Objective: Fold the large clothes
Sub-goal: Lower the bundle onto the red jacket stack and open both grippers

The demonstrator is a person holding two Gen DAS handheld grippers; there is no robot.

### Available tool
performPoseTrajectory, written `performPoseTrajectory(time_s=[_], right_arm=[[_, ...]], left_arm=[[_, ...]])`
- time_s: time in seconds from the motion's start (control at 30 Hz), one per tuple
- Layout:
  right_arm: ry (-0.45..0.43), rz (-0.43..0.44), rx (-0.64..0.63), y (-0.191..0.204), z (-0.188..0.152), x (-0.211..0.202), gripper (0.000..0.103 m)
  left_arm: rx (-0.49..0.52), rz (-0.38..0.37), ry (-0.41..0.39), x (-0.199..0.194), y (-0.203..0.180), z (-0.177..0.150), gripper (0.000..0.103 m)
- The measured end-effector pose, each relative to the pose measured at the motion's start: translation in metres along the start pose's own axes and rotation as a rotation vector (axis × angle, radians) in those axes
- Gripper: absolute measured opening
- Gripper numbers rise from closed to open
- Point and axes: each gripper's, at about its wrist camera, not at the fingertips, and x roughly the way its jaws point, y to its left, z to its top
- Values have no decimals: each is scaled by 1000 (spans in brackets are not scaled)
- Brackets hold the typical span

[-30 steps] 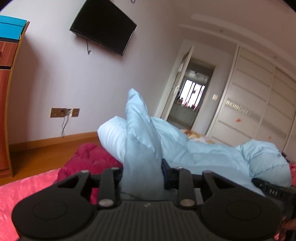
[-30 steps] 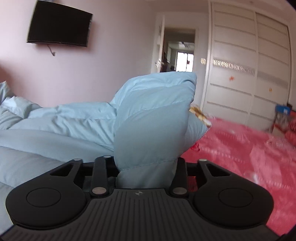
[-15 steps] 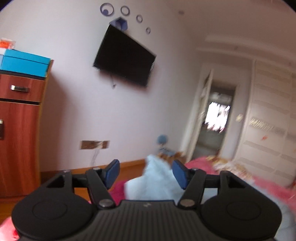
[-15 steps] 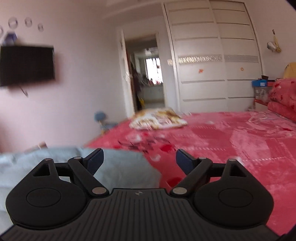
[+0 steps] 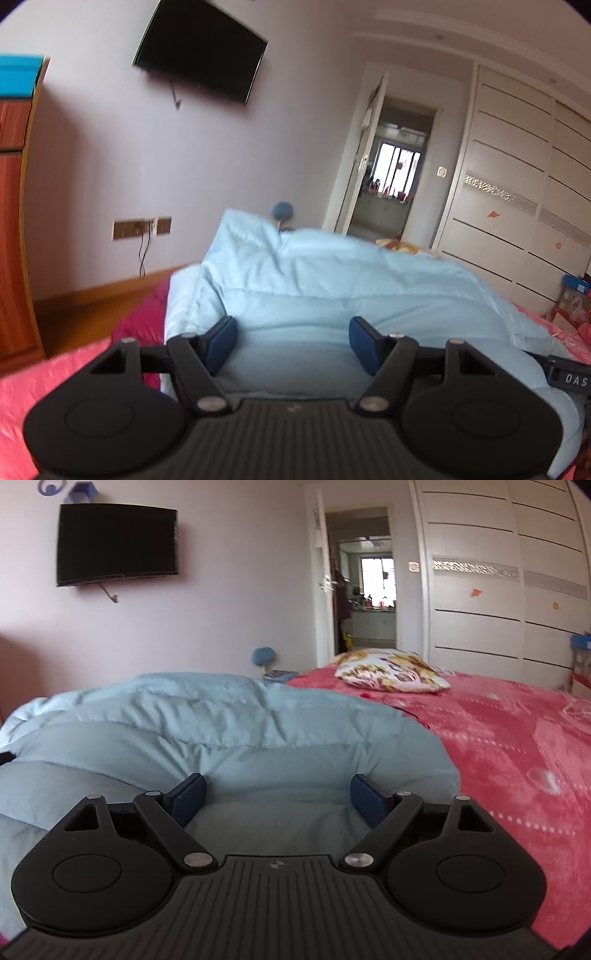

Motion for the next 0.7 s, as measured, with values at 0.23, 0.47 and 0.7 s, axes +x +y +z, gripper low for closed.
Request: performPoseTrajectory(time_s=[0.23,0.47,0.7], right_arm=[[72,-27,9,7,-11,17,103],[-34,-83,13,11,4,-23,103],[-114,-134,132,-8,-13,-122,103]], left_arm=[[-7,9,43,12,3,-9,68],[-16,-12,-17,-22,-3,11,68],[92,-28,-49,-71,-35,13,79]])
